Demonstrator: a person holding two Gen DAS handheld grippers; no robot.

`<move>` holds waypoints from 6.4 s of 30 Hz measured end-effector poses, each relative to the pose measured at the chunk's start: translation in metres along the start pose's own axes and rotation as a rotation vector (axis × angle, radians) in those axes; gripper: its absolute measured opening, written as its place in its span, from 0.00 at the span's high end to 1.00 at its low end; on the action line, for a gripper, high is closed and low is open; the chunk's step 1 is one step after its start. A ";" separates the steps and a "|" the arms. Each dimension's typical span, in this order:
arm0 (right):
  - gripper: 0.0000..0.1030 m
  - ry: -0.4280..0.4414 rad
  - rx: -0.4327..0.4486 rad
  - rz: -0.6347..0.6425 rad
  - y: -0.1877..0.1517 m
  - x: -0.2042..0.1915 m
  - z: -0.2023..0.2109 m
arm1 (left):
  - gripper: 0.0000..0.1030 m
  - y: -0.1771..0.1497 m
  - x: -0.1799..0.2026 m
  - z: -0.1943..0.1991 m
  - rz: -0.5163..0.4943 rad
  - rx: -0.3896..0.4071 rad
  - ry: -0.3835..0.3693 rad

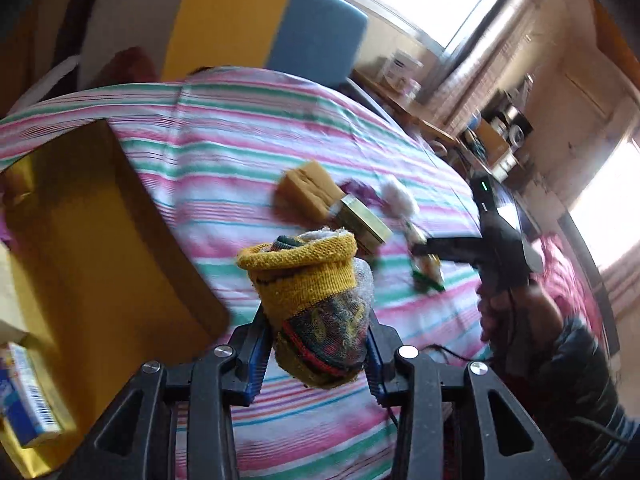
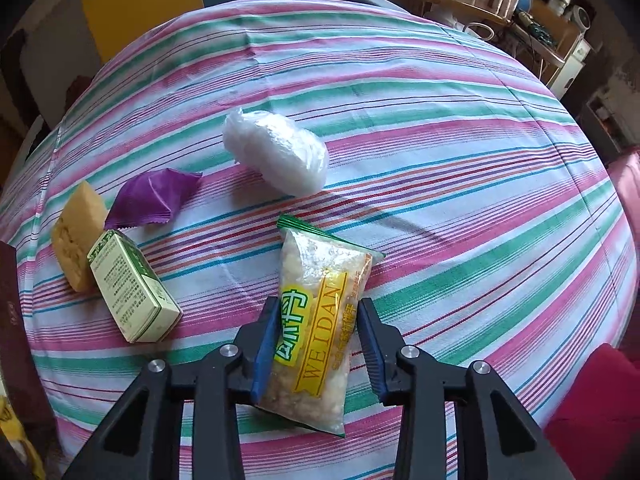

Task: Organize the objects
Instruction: 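Carry the yellow pouch into the tray and release it beside the white box, then lift the WEIDAN rice bag off the table with the right gripper, then lower the rice bag into the tray beside the white box, open right gripper, then move both open grippers back toward the sponge and green box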

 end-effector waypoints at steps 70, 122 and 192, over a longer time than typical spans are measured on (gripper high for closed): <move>0.61 0.004 -0.012 0.048 -0.004 0.000 0.004 | 0.48 -0.008 -0.191 -0.010 0.378 -0.047 0.346; 0.67 0.314 0.238 0.281 -0.009 -0.156 0.118 | 0.46 -0.028 -0.162 0.056 0.208 0.117 0.429; 0.29 0.351 0.150 0.511 -0.054 -0.226 0.081 | 0.46 -0.037 -0.152 0.076 0.167 0.118 0.468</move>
Point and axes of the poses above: each gripper's, at about its wrist camera, not at the fingertips, and z roughly against the way its jaws point, x to its right, y to its top, the point moved 6 cm from there along -z, roughly the way its jaws point, and after that the axes turned 9 degrees about y, right-handed, at the moved point
